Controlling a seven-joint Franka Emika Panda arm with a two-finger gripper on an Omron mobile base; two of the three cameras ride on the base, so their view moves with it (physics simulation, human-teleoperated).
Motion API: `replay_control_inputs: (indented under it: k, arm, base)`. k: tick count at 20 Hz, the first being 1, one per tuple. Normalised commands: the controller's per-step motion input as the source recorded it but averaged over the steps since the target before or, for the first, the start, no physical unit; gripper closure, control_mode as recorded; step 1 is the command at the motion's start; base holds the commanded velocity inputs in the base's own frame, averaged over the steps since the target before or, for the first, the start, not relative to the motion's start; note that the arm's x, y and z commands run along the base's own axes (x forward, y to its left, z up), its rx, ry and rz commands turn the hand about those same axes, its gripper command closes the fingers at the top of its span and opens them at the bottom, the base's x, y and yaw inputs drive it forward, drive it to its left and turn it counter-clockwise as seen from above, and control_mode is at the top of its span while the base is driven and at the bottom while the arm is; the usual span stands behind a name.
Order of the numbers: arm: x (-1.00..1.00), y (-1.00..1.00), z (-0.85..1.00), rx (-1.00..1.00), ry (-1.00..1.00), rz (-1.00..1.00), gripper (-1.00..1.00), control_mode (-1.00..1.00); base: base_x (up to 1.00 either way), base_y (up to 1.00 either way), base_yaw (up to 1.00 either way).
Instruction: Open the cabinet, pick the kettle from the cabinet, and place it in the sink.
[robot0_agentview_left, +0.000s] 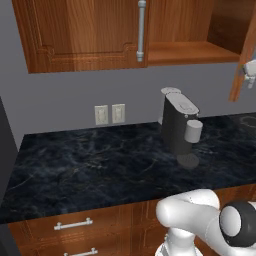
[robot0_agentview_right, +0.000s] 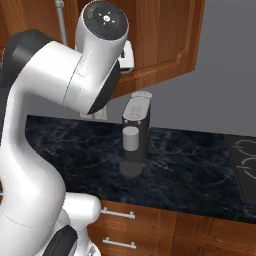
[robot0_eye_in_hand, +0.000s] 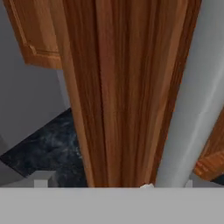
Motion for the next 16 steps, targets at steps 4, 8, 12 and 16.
replay_control_inputs:
  k: [4, 8, 12, 16]
  arm:
    - [-0.28, 0.12, -0.33, -0.05, 0.0, -0.53, -1.0, -1.0]
    - [-0.27, 0.11, -0.34, -0.05, 0.0, -0.63, -1.0, -1.0]
    - [-0.04, 0.07, -0.31, -0.11, 0.01, -0.81, -1.0, -1.0]
    - [-0.06, 0.08, -0.29, -0.11, 0.01, -0.81, -1.0, -1.0]
  base:
    - [0.0, 0.0, 0.0]
    - [0.0, 0.0, 0.0]
    - [0.0, 0.0, 0.0]
    - [0.0, 0.0, 0.0]
